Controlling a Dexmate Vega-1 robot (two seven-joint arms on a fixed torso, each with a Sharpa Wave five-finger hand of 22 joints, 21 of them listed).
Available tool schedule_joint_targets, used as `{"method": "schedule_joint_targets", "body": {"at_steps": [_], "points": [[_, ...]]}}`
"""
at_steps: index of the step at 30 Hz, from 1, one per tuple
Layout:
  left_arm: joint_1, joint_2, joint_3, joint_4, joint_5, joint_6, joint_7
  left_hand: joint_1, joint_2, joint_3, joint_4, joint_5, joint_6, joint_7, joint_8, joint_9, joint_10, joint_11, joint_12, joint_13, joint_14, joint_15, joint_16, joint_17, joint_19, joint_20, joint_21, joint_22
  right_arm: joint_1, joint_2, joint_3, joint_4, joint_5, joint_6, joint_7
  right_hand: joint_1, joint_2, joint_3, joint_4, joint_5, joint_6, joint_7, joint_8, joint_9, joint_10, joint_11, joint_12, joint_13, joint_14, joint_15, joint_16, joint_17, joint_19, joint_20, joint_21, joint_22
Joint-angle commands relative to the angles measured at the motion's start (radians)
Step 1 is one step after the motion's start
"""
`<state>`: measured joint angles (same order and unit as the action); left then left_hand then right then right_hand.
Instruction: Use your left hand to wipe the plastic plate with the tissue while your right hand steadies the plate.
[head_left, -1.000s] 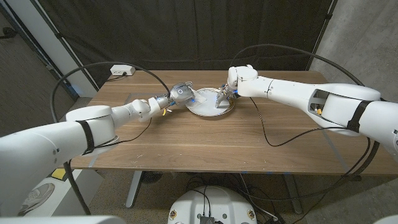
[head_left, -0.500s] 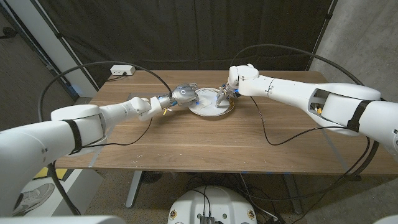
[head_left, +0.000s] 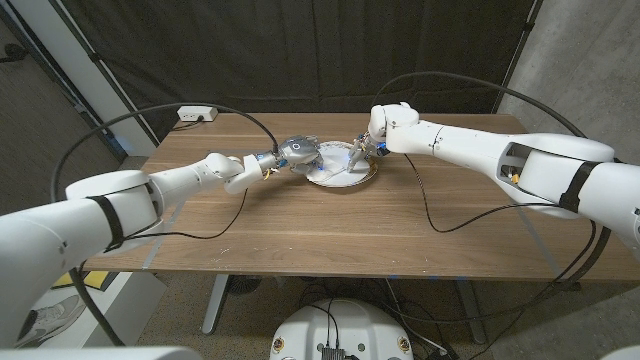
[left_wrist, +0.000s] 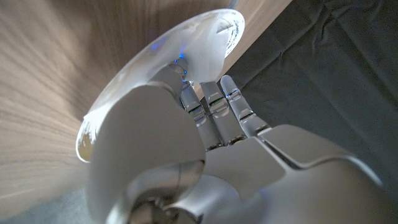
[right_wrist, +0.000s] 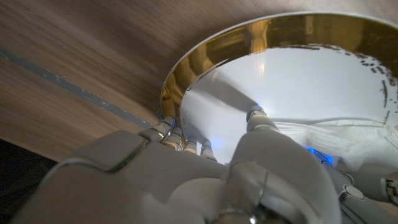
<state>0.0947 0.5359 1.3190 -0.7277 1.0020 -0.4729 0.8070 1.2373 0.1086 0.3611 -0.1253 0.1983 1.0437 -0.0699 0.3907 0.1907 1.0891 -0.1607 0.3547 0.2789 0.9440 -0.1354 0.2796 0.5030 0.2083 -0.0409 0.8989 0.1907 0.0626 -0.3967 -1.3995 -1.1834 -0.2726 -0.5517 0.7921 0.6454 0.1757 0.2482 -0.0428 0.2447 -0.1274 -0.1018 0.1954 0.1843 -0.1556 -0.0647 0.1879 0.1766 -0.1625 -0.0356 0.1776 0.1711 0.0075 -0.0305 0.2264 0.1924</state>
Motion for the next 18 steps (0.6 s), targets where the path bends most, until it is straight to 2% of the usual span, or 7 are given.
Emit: {"method": "schedule_joint_targets", "body": {"at_steps": [1,6,14,18], "points": [[0.055,0.003,-0.167,0.001,-0.192,-0.201,-0.108,0.006,0.002,-0.003,-0.001,0.003,0.008,0.000,-0.002,0.002,0.040,-0.033,0.000,0.001,0.011,-0.106,-0.003,0.006,-0.004,-0.061,0.004,0.002,-0.004,0.008,0.010,0.024,-0.007,0.016,0.000,-0.005,-0.001,-0.002,0.004,0.004,-0.007,-0.003,0.003,0.005,-0.004,-0.006,0.007,0.003,-0.010,-0.025,0.002,0.000,0.005,-0.094,0.005,0.010],[0.113,0.023,-0.275,-0.060,-0.278,-0.199,-0.105,0.008,0.002,-0.004,-0.002,0.003,0.004,0.003,-0.006,0.003,0.042,-0.033,-0.002,0.003,0.013,-0.107,-0.004,0.007,-0.002,-0.057,0.006,0.002,-0.005,0.008,0.012,0.027,-0.008,0.018,0.003,-0.006,-0.001,-0.002,0.005,0.005,-0.007,-0.004,0.003,0.005,-0.004,-0.008,0.007,0.003,-0.010,-0.026,0.002,0.000,0.005,-0.095,0.005,0.011],[0.234,0.093,-0.438,-0.285,-0.258,-0.073,-0.016,0.009,0.004,-0.006,-0.002,0.003,0.006,0.010,-0.008,0.003,0.044,-0.032,-0.004,0.006,0.017,-0.106,-0.004,0.008,0.004,-0.047,0.009,0.002,-0.006,0.013,0.012,0.031,-0.011,0.019,0.004,-0.007,0.000,-0.003,0.006,0.005,-0.007,-0.004,0.004,0.005,-0.004,-0.008,0.007,0.003,-0.011,-0.026,0.002,0.000,0.004,-0.096,0.006,0.011],[0.288,0.115,-0.508,-0.372,-0.247,-0.023,0.013,0.009,0.005,-0.006,-0.002,0.003,0.007,0.011,-0.009,0.003,0.046,-0.032,-0.005,0.008,0.018,-0.105,-0.006,0.008,0.005,-0.039,0.011,0.001,-0.008,0.013,0.013,0.028,-0.013,0.014,0.003,-0.007,0.000,-0.004,0.006,0.005,-0.007,-0.003,0.004,0.005,-0.004,-0.007,0.007,0.003,-0.010,-0.026,0.002,0.000,0.004,-0.095,0.006,0.011]]}}
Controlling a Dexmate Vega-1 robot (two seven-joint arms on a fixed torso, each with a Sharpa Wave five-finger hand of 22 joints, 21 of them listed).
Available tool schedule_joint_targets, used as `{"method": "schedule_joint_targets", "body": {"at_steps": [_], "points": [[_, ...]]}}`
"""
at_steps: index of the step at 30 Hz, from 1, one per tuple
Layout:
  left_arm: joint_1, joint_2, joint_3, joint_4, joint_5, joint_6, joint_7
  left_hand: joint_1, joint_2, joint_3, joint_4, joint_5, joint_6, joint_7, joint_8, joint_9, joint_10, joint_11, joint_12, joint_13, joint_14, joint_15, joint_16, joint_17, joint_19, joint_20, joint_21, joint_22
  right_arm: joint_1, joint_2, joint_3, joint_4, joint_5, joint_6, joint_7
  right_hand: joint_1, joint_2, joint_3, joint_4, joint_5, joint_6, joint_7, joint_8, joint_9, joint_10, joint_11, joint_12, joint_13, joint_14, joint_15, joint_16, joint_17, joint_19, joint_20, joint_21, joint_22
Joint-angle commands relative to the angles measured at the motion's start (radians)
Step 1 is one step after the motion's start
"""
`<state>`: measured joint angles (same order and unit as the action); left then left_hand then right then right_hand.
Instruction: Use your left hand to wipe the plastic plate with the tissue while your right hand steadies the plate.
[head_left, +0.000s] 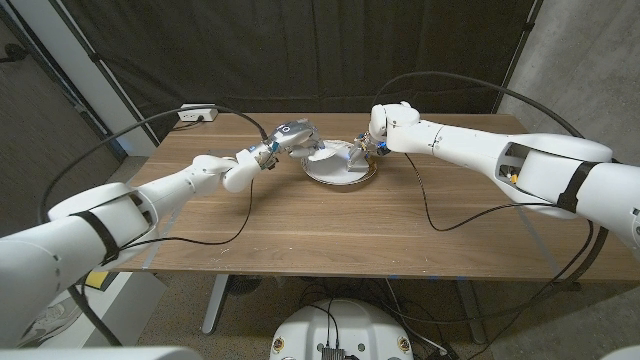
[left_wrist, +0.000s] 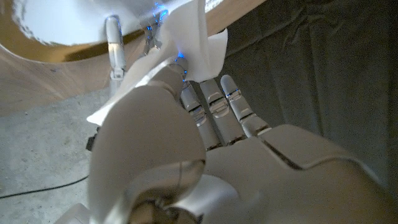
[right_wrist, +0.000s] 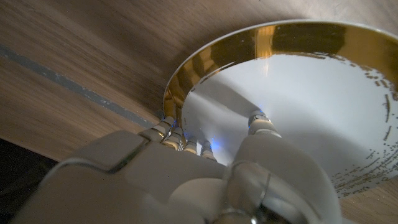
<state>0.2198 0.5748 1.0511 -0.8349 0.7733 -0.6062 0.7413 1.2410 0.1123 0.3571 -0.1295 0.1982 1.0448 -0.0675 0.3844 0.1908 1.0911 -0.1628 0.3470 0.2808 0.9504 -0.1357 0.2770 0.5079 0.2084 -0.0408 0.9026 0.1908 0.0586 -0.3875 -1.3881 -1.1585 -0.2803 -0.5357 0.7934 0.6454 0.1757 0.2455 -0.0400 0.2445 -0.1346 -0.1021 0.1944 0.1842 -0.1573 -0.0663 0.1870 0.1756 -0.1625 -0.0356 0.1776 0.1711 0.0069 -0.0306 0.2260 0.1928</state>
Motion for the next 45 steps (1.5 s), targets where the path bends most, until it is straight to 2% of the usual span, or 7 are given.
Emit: {"method": "schedule_joint_targets", "body": {"at_steps": [1,7,9,17,24,36,45], "points": [[0.177,0.081,-0.259,-0.288,-0.020,0.126,0.079,0.006,0.001,-0.002,0.002,0.003,0.006,0.009,-0.003,0.003,0.044,-0.029,0.003,0.006,0.012,-0.105,-0.004,0.003,0.007,-0.040,0.007,0.001,-0.004,0.004,0.001,0.001,-0.007,-0.006,0.001,-0.007,0.000,-0.001,0.004,0.005,0.001,-0.002,0.005,0.005,-0.002,-0.004,0.008,0.004,-0.011,-0.025,0.002,0.000,0.005,-0.094,0.006,0.010],[0.276,0.129,-0.369,-0.448,-0.015,0.209,0.075,0.010,0.001,-0.003,0.000,0.002,0.000,0.012,-0.007,0.004,0.045,-0.029,0.001,0.009,0.015,-0.106,-0.004,0.004,0.010,-0.035,0.010,0.001,-0.013,-0.013,0.009,-0.038,-0.005,-0.035,-0.008,-0.007,0.001,-0.001,0.004,0.006,0.000,-0.002,0.005,0.005,-0.003,-0.005,0.008,0.004,-0.011,-0.025,0.002,0.000,0.004,-0.093,0.006,0.011],[0.294,0.135,-0.389,-0.471,-0.009,0.215,0.066,0.010,0.002,-0.003,0.000,0.002,-0.001,0.012,-0.008,0.004,0.044,-0.029,0.001,0.009,0.015,-0.105,-0.005,0.004,0.012,-0.034,0.011,0.001,-0.016,-0.017,0.017,-0.043,0.002,-0.035,-0.013,-0.006,0.002,0.000,0.004,0.006,0.000,-0.004,0.005,0.005,-0.003,-0.005,0.008,0.004,-0.011,-0.026,0.002,0.000,0.004,-0.093,0.007,0.011],[0.390,0.181,-0.485,-0.575,-0.009,0.209,0.037,0.011,0.004,-0.003,0.000,0.001,0.001,0.012,-0.011,0.005,0.044,-0.028,-0.002,0.013,0.016,-0.105,-0.008,0.003,0.015,-0.030,0.013,0.001,-0.031,-0.087,0.039,-0.195,-0.014,-0.129,-0.069,-0.003,0.003,0.002,0.003,0.007,0.001,-0.002,0.006,0.005,-0.012,0.000,0.005,0.004,-0.013,-0.015,0.001,0.000,0.005,-0.074,0.008,0.011],[0.426,0.190,-0.532,-0.591,0.006,0.204,0.010,0.011,0.005,-0.003,0.001,0.000,0.002,0.015,-0.012,0.005,0.044,-0.028,-0.004,0.015,0.016,-0.104,-0.011,0.002,0.016,-0.029,0.014,0.000,-0.043,-0.153,0.060,-0.334,-0.021,-0.214,-0.120,-0.001,0.002,0.002,0.001,0.008,0.004,-0.007,0.007,0.005,-0.008,0.001,0.007,0.004,-0.007,-0.012,0.003,0.000,0.011,-0.063,0.010,0.011],[0.469,0.206,-0.586,-0.599,0.012,0.205,-0.018,0.014,0.003,-0.004,-0.001,0.000,0.004,0.016,-0.015,0.005,0.045,-0.028,-0.006,0.019,0.019,-0.106,-0.013,0.002,0.015,-0.030,0.015,0.000,-0.103,-0.246,0.135,-0.506,0.000,-0.303,-0.269,-0.011,-0.005,-0.005,0.005,0.005,0.013,-0.012,0.010,0.005,0.006,-0.002,0.012,0.004,0.004,-0.009,0.006,0.001,0.021,-0.052,0.014,0.010],[0.536,0.267,-0.645,-0.648,0.023,0.262,-0.069,0.016,0.004,-0.005,-0.002,-0.001,0.005,0.018,-0.018,0.006,0.046,-0.028,-0.008,0.021,0.020,-0.106,-0.015,0.003,0.019,-0.029,0.017,0.000,-0.152,-0.304,0.184,-0.613,0.028,-0.416,-0.370,-0.031,-0.017,-0.020,0.015,0.001,0.012,-0.014,0.008,0.005,0.011,-0.003,0.013,0.004,0.009,-0.010,0.007,0.002,0.022,-0.048,0.015,0.010]]}}
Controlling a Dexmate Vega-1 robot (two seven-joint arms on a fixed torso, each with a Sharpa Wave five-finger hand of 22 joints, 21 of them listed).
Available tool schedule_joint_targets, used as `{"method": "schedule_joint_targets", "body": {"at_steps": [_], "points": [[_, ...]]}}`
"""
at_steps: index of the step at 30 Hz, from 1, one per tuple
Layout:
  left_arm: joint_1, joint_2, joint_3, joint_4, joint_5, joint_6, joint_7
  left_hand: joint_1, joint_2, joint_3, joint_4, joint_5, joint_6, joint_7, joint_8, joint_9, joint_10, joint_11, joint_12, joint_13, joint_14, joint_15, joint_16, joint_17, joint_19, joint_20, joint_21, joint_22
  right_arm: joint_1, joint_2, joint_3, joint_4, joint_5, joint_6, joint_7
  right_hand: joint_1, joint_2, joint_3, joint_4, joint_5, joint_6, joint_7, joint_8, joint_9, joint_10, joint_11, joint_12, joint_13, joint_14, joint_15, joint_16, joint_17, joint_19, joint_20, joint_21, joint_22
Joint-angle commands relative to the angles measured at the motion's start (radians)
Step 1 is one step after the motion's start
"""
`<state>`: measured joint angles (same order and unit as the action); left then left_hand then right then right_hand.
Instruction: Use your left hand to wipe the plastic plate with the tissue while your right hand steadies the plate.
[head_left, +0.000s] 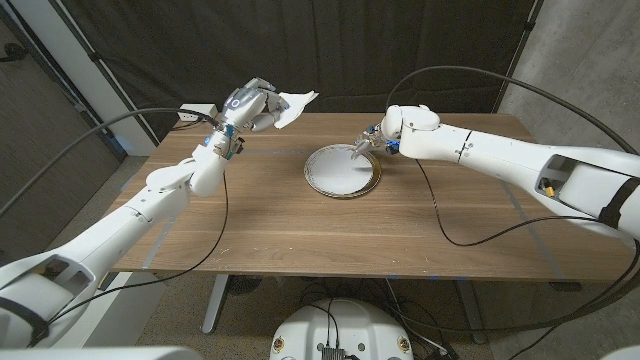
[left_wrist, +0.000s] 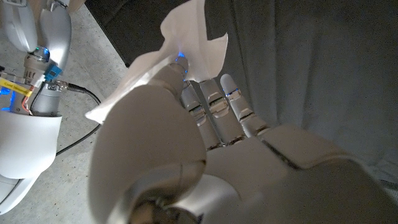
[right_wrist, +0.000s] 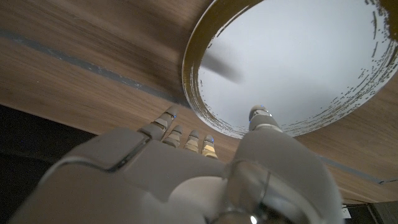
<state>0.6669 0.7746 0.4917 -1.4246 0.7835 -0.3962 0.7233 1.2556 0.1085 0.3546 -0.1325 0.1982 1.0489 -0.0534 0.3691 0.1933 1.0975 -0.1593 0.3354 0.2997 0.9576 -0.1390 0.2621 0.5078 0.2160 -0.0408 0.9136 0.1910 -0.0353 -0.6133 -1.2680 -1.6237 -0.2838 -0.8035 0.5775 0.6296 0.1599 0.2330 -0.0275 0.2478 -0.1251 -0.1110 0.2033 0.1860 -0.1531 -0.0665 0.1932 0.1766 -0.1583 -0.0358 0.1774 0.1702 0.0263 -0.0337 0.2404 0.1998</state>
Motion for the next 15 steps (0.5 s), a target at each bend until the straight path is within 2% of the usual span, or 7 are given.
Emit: {"method": "schedule_joint_targets", "body": {"at_steps": [1,5,7,11,15], "points": [[0.092,0.071,-0.089,-0.058,0.016,0.060,-0.054,0.002,0.007,-0.003,0.001,-0.001,0.001,0.004,-0.003,0.003,0.040,-0.031,0.004,0.003,0.014,-0.102,0.000,0.003,0.012,-0.030,0.006,0.000,-0.068,-0.084,0.072,-0.160,0.035,-0.161,-0.175,-0.017,-0.001,-0.009,0.004,-0.003,0.002,-0.006,-0.001,0.003,0.007,-0.003,0.007,0.003,0.005,-0.010,0.007,0.003,0.002,-0.045,0.000,0.003],[0.100,0.088,-0.097,-0.049,0.019,0.085,-0.087,0.003,0.008,-0.004,0.000,-0.001,0.000,0.004,-0.005,0.004,0.040,-0.031,0.003,0.004,0.015,-0.102,0.000,0.004,0.015,-0.029,0.008,0.000,-0.119,-0.109,0.138,-0.196,0.086,-0.168,-0.250,-0.026,-0.003,-0.014,0.009,-0.005,0.006,-0.007,0.000,0.003,0.010,-0.003,0.007,0.003,0.008,-0.010,0.008,0.004,0.004,-0.044,0.000,0.003],[0.107,0.090,-0.102,-0.052,0.025,0.121,-0.104,0.003,0.008,-0.004,0.000,-0.001,-0.002,0.002,-0.006,0.004,0.040,-0.031,0.002,0.004,0.016,-0.103,0.000,0.004,0.016,-0.029,0.008,0.000,-0.160,-0.123,0.188,-0.210,0.125,-0.149,-0.298,-0.032,-0.004,-0.017,0.012,-0.006,0.008,-0.005,0.001,0.003,0.012,0.000,0.008,0.003,0.010,-0.007,0.008,0.004,0.005,-0.041,0.001,0.003],[0.104,0.082,-0.105,-0.020,0.011,0.155,-0.112,0.003,0.009,-0.005,0.001,-0.001,-0.004,0.003,-0.008,0.004,0.041,-0.031,0.000,0.004,0.017,-0.102,-0.001,0.004,0.023,-0.026,0.012,0.000,-0.225,-0.140,0.266,-0.223,0.191,-0.122,-0.374,-0.043,-0.006,-0.024,0.018,-0.008,0.014,-0.004,0.002,0.003,0.018,-0.002,0.010,0.003,0.015,-0.007,0.010,0.004,0.007,-0.040,0.002,0.003],[0.105,0.070,-0.109,0.001,-0.011,0.201,-0.117,0.004,0.009,-0.005,0.001,-0.002,-0.004,0.008,-0.010,0.005,0.042,-0.031,-0.002,0.004,0.018,-0.102,-0.003,0.004,0.034,-0.022,0.016,-0.001,-0.267,-0.147,0.317,-0.228,0.239,-0.113,-0.428,-0.053,-0.010,-0.031,0.023,-0.010,0.021,-0.003,0.004,0.003,0.026,0.000,0.012,0.003,0.022,-0.002,0.011,0.004,0.012,-0.036,0.003,0.002]]}}
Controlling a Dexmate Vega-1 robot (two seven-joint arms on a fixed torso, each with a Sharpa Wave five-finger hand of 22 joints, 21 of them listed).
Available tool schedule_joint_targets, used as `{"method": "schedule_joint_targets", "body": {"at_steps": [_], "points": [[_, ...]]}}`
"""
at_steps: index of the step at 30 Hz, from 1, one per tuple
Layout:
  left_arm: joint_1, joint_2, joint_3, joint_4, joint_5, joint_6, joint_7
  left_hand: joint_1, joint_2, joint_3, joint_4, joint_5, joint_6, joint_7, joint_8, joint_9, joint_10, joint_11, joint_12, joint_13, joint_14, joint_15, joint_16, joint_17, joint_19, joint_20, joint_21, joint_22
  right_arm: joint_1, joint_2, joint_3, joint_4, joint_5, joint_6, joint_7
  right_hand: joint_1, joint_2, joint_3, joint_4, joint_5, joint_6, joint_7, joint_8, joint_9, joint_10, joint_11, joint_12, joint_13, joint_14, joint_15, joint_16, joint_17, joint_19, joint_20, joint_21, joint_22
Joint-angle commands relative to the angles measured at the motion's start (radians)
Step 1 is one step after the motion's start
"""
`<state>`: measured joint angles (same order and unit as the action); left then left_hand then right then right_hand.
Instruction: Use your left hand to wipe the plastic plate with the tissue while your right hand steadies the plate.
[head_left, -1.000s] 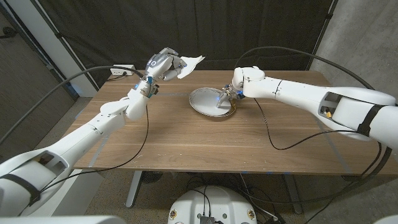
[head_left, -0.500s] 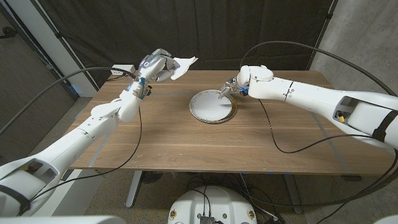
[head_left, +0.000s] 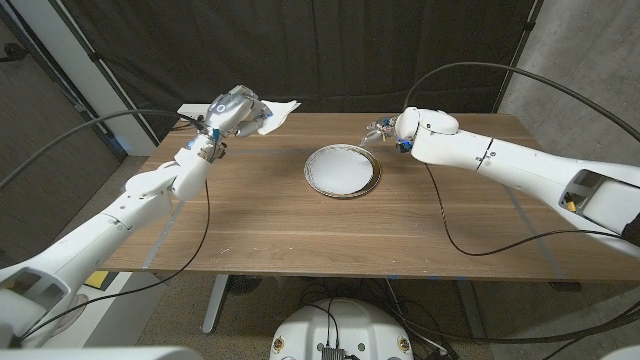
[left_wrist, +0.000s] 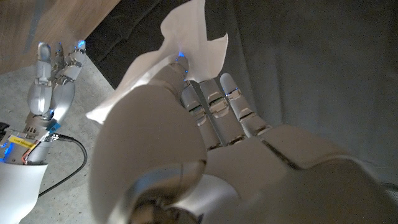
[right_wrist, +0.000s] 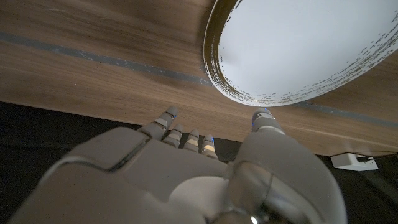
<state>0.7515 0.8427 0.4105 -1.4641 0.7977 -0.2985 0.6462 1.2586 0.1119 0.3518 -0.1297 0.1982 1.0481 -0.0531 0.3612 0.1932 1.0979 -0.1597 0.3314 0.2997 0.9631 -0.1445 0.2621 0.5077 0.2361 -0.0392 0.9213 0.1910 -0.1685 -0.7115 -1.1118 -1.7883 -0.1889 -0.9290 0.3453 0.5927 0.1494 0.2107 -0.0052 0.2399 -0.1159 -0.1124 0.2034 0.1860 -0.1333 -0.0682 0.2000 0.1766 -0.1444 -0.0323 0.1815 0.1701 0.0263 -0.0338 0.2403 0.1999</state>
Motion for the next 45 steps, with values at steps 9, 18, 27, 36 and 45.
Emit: {"method": "schedule_joint_targets", "body": {"at_steps": [9,18,27,36,45], "points": [[0.021,0.003,-0.010,0.025,-0.065,0.258,-0.213,-0.002,0.009,-0.002,0.001,-0.005,-0.015,0.030,-0.012,0.007,0.044,-0.033,-0.005,0.004,0.018,-0.092,-0.010,-0.002,0.050,-0.012,0.023,-0.003,-0.272,-0.067,0.317,-0.066,0.273,0.142,-0.331,-0.037,-0.009,-0.024,0.009,-0.006,0.027,0.000,0.007,0.002,0.020,0.003,0.008,0.003,0.018,0.000,0.008,0.004,0.017,-0.034,0.005,0.002],[-0.040,0.041,0.077,0.053,-0.045,0.254,-0.379,-0.011,0.011,-0.001,0.008,-0.006,-0.025,0.034,-0.020,0.008,0.037,-0.033,-0.011,0.006,0.015,-0.089,-0.019,-0.011,0.049,-0.016,0.022,-0.004,-0.382,-0.077,0.423,-0.062,0.364,0.266,-0.412,-0.057,-0.019,-0.039,0.017,-0.011,0.037,0.003,0.007,0.001,0.027,0.007,0.008,0.003,0.025,0.003,0.008,0.004,0.021,-0.033,0.005,0.002],[-0.091,0.049,0.148,0.069,-0.012,0.251,-0.486,-0.019,0.013,0.001,0.013,-0.007,-0.039,0.025,-0.030,0.010,0.021,-0.030,-0.019,0.010,0.003,-0.088,-0.034,-0.022,0.033,-0.009,0.015,-0.006,-0.403,-0.089,0.438,-0.079,0.385,0.268,-0.419,-0.068,-0.026,-0.048,0.020,-0.013,0.042,0.008,0.006,0.000,0.028,0.008,0.007,0.003,0.027,0.006,0.006,0.004,0.021,-0.032,0.005,0.001],[-0.127,0.046,0.158,0.063,-0.086,0.256,-0.671,-0.230,-0.050,-0.074,0.122,0.001,-0.478,0.025,-0.195,0.008,-0.363,0.066,-0.156,-0.086,-0.382,-0.011,-0.085,-0.222,-0.049,0.100,-0.078,-0.015,-0.416,-0.094,0.448,-0.081,0.398,0.275,-0.426,-0.076,-0.032,-0.056,0.021,-0.014,0.042,0.011,0.004,0.000,0.029,0.009,0.005,0.003,0.026,0.008,0.003,0.003,0.021,-0.032,0.004,0.001],[-0.057,-0.040,-0.040,0.150,-0.595,0.119,-0.706,-0.539,-0.002,-0.207,0.279,0.010,-1.015,-0.027,-0.187,-0.004,-0.945,0.151,-0.155,-0.112,-0.875,0.140,-0.086,-0.311,-0.228,0.124,-0.265,-0.015,-0.411,-0.088,0.449,-0.056,0.407,0.294,-0.418,-0.080,-0.036,-0.061,0.021,-0.015,0.041,0.012,0.002,0.000,0.029,0.009,0.005,0.003,0.024,0.009,0.002,0.003,0.018,-0.031,0.002,0.001]]}}
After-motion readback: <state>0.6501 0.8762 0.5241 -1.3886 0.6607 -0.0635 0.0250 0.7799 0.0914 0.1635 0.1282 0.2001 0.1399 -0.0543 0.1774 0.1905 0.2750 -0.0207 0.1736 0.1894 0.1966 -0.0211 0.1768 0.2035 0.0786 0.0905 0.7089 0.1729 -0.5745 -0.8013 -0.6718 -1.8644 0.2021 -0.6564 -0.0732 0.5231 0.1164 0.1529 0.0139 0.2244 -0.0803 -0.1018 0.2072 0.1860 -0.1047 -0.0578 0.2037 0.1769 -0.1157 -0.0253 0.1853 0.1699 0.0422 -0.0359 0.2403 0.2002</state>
